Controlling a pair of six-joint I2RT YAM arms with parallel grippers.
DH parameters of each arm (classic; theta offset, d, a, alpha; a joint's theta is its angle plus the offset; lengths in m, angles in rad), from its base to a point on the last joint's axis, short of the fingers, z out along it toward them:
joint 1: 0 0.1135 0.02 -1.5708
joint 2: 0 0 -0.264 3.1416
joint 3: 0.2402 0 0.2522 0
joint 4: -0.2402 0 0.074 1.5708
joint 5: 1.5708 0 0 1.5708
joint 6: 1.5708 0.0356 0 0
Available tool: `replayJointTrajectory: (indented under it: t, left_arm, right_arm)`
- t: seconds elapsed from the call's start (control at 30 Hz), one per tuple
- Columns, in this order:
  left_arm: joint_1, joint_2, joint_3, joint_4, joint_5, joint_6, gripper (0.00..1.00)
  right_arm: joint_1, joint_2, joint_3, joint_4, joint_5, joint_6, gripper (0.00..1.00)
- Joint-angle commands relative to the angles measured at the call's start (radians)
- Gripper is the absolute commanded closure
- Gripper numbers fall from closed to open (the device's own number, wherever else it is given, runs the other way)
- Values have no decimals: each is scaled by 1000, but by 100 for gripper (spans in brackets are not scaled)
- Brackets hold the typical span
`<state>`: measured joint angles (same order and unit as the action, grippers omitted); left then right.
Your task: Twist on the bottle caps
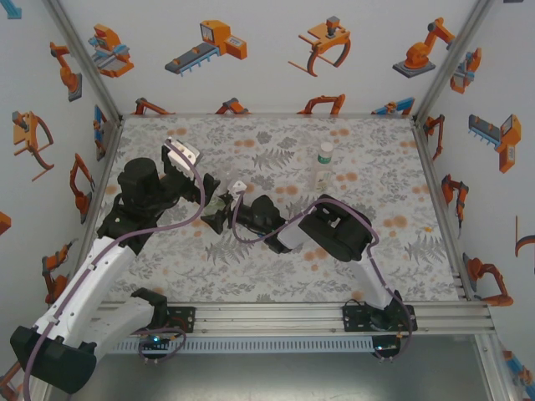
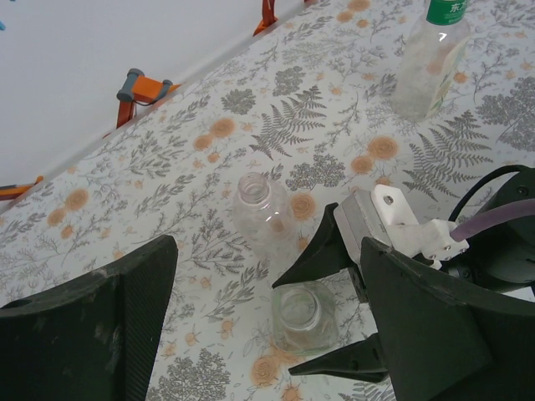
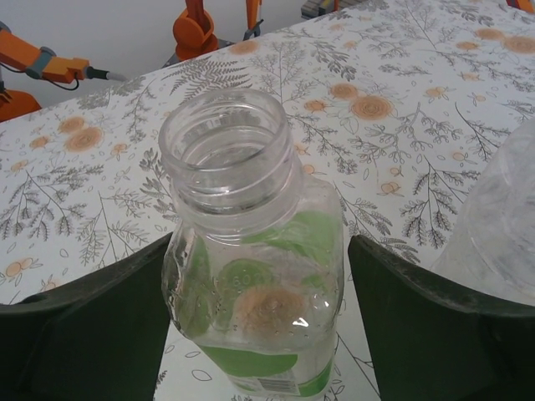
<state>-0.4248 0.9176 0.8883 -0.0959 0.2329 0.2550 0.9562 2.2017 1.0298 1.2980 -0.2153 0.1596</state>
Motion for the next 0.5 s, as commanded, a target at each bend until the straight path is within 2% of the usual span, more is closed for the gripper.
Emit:
replayJointTrajectory:
  t: [0.0, 0.23, 0.47]
  left_arm:
    - [4, -7, -2, 18, 24, 1, 18]
    - [3, -8, -2, 19, 27, 2, 18]
    - [4, -9, -3, 22, 59, 2, 18]
  right_arm:
    - [4, 3, 24, 29, 4, -12, 33]
    - [4, -19, 15, 20, 1, -29, 51]
    - [-2, -127, -58, -13, 7, -58, 57]
